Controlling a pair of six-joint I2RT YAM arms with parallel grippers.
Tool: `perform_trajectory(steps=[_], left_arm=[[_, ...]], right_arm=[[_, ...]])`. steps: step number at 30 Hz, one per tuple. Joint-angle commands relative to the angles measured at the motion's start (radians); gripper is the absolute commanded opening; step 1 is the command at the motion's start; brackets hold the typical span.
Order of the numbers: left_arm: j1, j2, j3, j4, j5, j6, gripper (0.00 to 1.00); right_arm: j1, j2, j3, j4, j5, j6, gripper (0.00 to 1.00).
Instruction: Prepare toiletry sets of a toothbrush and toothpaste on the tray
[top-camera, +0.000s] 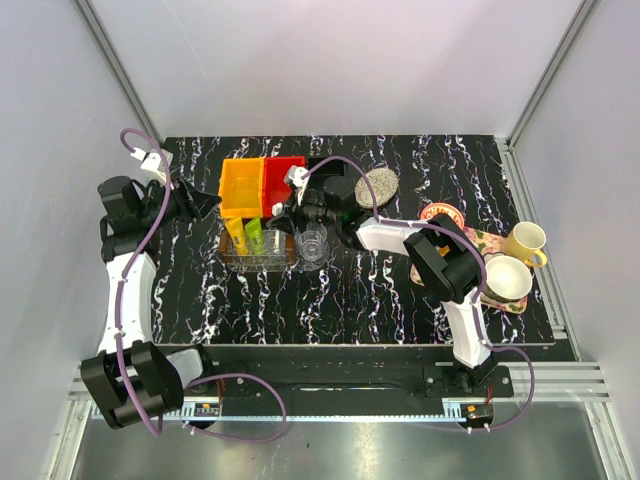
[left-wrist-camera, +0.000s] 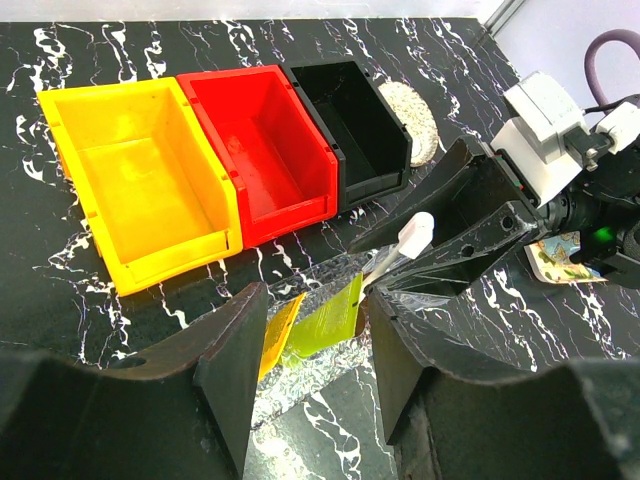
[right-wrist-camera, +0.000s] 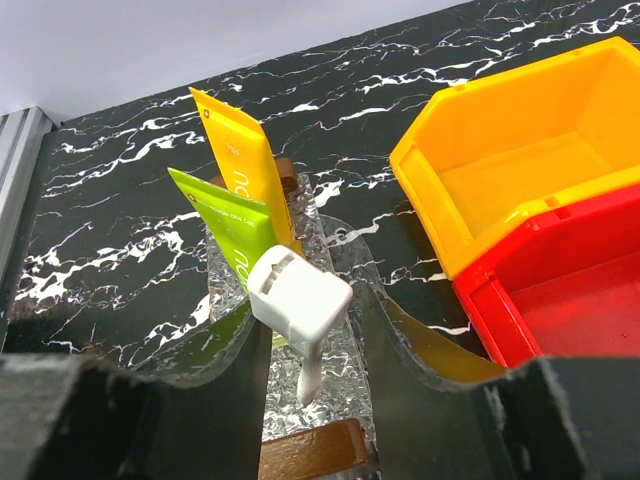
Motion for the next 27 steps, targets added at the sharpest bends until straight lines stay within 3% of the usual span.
perform_trajectory(steps=[1,14,27], left_arm=[[0.008,-0.002,0.005,0.037,0.029,-0.002,0.49],[0.01,0.004,0.005,0.033,0.032,-0.002,0.49],[0.011,0.001,0.011,0.03,0.032,-0.003,0.49]], right_arm=[[0.01,-0.027,-0.003,0.026,0.021,-0.041,0.47],[0.01,-0.043,-0.029,0.024,0.036,-0.056,0.6],[0.01,-0.06,-0.046,0.024,0.048,-0.068,0.65]])
